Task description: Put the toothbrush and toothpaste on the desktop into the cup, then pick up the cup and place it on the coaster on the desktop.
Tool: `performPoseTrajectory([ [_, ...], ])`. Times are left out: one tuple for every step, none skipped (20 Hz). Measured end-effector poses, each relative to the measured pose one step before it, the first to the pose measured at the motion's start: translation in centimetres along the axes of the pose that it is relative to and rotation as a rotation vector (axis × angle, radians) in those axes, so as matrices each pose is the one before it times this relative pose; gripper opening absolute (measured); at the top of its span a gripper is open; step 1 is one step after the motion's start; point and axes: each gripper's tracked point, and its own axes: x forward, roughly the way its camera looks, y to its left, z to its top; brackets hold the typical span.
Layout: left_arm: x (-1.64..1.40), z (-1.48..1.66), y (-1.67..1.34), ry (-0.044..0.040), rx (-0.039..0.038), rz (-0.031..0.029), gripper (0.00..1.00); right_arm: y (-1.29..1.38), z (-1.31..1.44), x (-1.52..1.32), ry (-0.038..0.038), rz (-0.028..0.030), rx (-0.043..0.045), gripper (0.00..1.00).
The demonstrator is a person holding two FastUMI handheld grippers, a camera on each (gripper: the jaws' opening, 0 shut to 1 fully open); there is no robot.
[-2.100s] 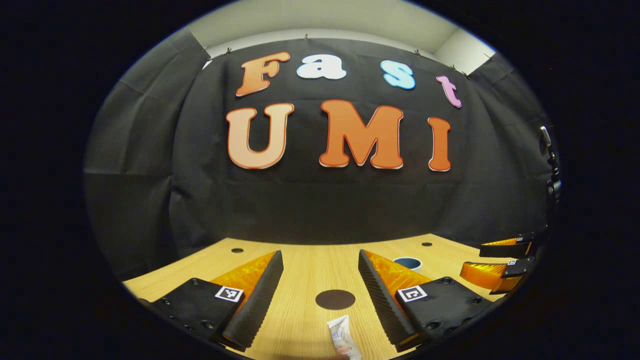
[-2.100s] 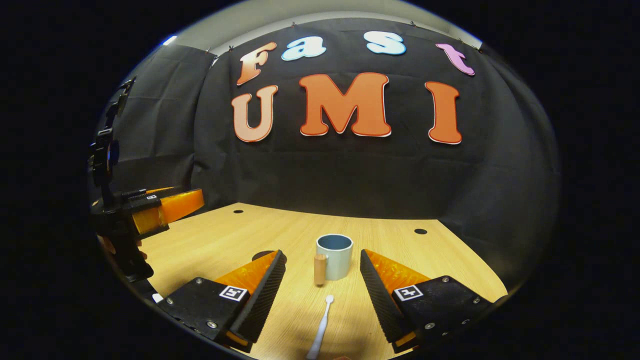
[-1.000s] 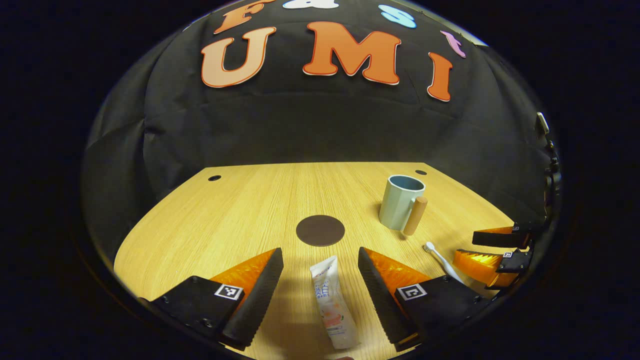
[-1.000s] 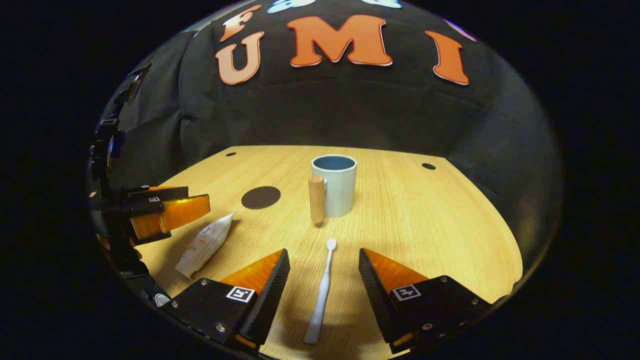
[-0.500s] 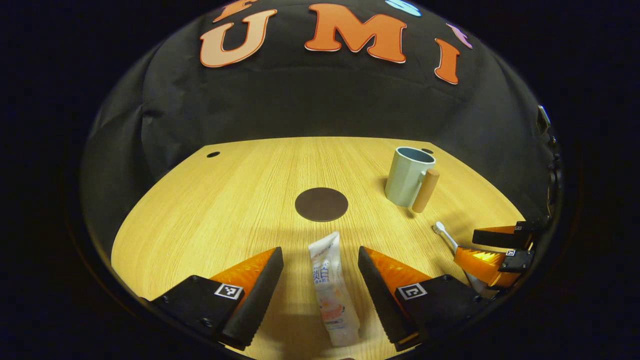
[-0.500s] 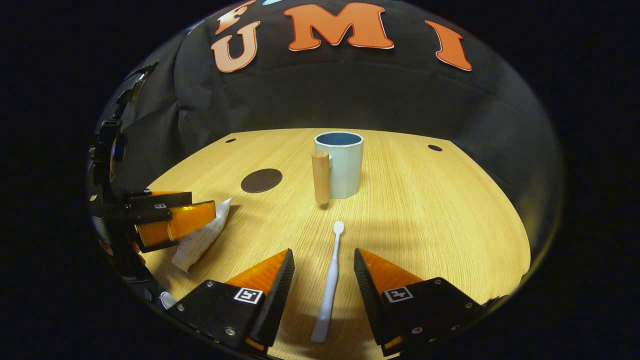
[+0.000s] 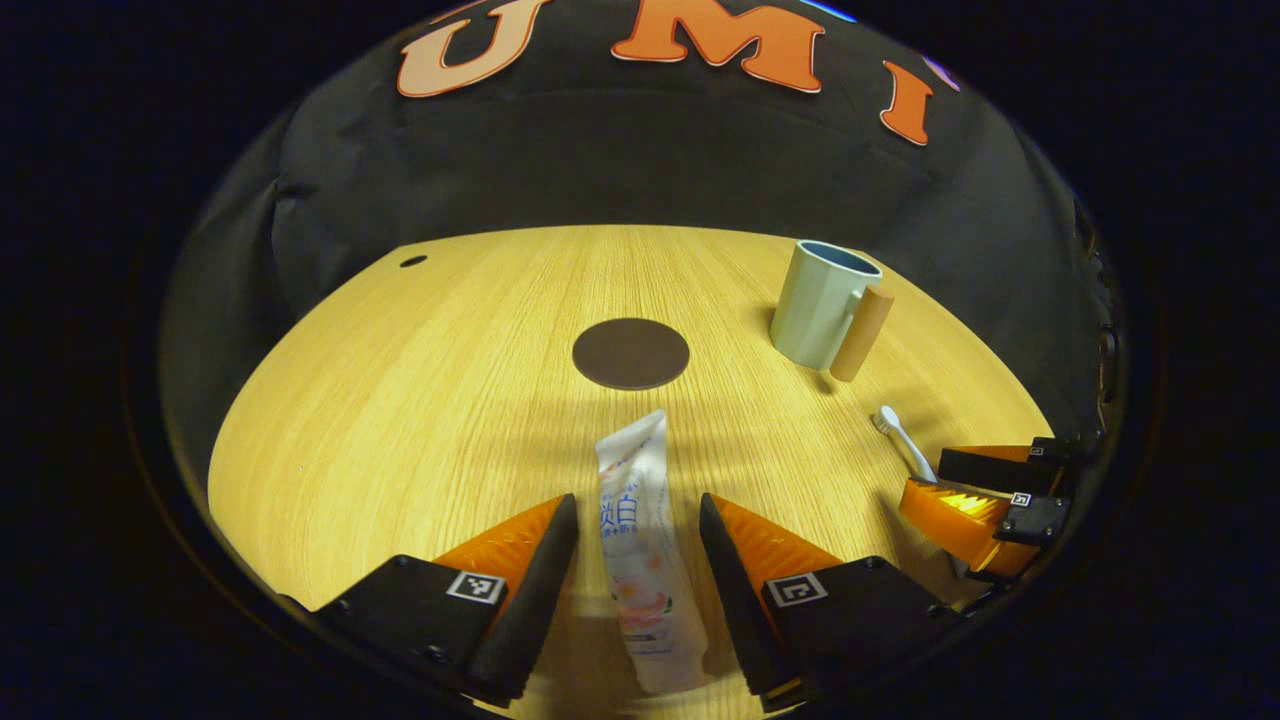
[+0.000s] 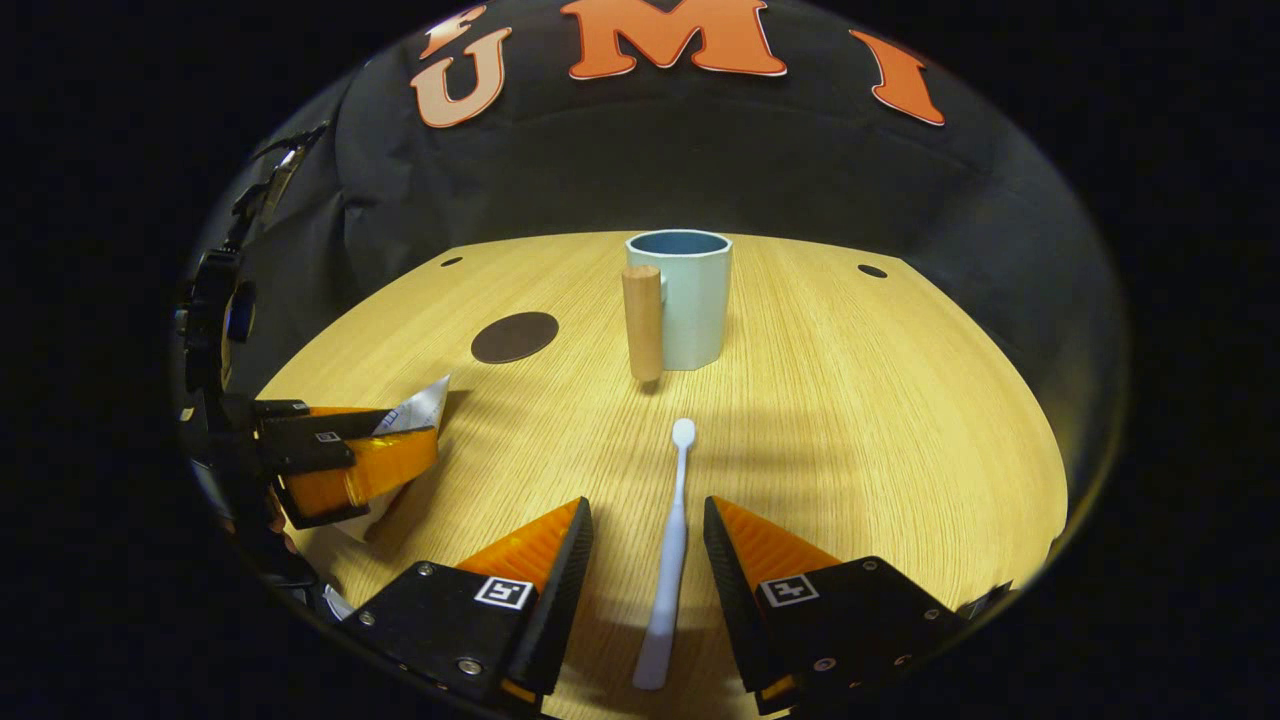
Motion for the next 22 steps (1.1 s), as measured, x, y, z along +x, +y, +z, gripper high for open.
performPoseTrajectory([
  [0.306,-0.069,-0.127,0.00371,0.00480,-0.00011,0.79,0.092,-0.125,0.151,0.01032,-0.00266,0.00070,0.66],
  [0.015,-0.020,-0.098,0.00341,0.00501,0.00800,0.75,-0.023,0.250,-0.061,-0.00006,-0.00788,-0.00390,0.57],
  [-0.354,0.007,0.138,-0.00071,-0.00340,0.01379,0.64,-0.269,0.100,-0.046,0.00322,-0.00942,-0.00686,0.54],
  [0.380,0.033,-0.207,0.00403,0.00452,0.00045,0.53,-0.037,0.071,-0.173,-0.00069,-0.01013,-0.00801,0.48],
  [-0.138,-0.077,-0.088,-0.00197,0.01514,0.00250,0.51,0.002,0.018,0.097,0.00319,-0.00988,-0.01218,0.45],
  [0.040,-0.058,-0.229,-0.00712,0.00616,-0.00547,0.51,0.111,0.145,0.099,-0.00239,0.00085,-0.00281,0.39],
  [0.031,0.004,-0.390,-0.00161,-0.00641,-0.00609,0.43,0.486,0.187,0.170,0.00417,-0.00051,0.00347,0.36],
  [0.046,0.184,-0.155,-0.00051,-0.00308,0.00526,0.36,0.157,0.425,0.177,-0.00237,-0.00475,0.00530,0.30],
  [-0.097,0.132,-0.101,-0.00014,0.00864,-0.00338,0.29,-0.092,0.095,0.077,0.00063,-0.00219,0.00497,0.26],
  [0.021,-0.187,-0.079,-0.00417,-0.00473,-0.00906,0.29,-0.312,0.274,0.073,-0.00344,-0.00106,0.00308,0.21],
  [0.194,0.194,-0.202,-0.00140,-0.01203,-0.01200,0.29,-0.266,0.214,0.121,-0.00343,0.00157,0.00649,0.19],
  [-0.334,-0.107,-0.165,0.00396,-0.00412,-0.00717,0.23,-0.046,0.239,-0.080,0.00041,0.00933,0.01563,0.14],
  [-0.111,0.074,0.021,-0.00446,-0.00572,-0.00447,0.23,-0.008,0.131,-0.243,-0.00016,0.00811,0.02180,0.11],
  [-0.135,-0.075,0.267,-0.00083,-0.00709,-0.00370,0.23,0.000,0.153,-0.083,-0.00142,0.00897,0.01376,0.09],
  [-0.055,0.043,0.143,-0.00021,-0.00662,0.00076,0.23,-0.076,-0.114,0.131,0.00067,0.00498,0.00960,0.08],
  [0.021,-0.027,0.104,-0.00073,-0.00327,0.00052,0.23,-0.059,0.021,0.104,-0.00144,0.00042,0.00470,0.08],
  [-0.056,0.067,0.066,-0.00121,-0.00167,-0.00116,0.23,-0.095,0.011,0.093,-0.00435,-0.00419,0.00047,0.08],
  [0.086,-0.022,-0.037,-0.00329,-0.00271,-0.00345,0.23,0.106,0.196,-0.052,-0.00686,0.00107,0.00317,0.08],
  [0.004,0.217,0.068,-0.00394,-0.00136,-0.00304,0.23,0.057,0.193,0.016,-0.00907,0.00819,0.00178,0.07],
  [-0.016,0.062,-0.035,-0.00309,-0.00135,-0.00080,0.23,0.015,0.152,-0.053,-0.00588,0.00754,0.00086,0.07],
  [-0.115,0.222,-0.003,-0.00453,-0.00092,-0.00279,0.23,0.028,0.281,-0.024,-0.01194,0.00707,0.00160,0.07],
  [0.176,0.309,0.067,-0.00677,-0.01096,-0.00070,0.23,0.005,0.252,-0.043,-0.00835,0.00497,0.00158,0.07],
])
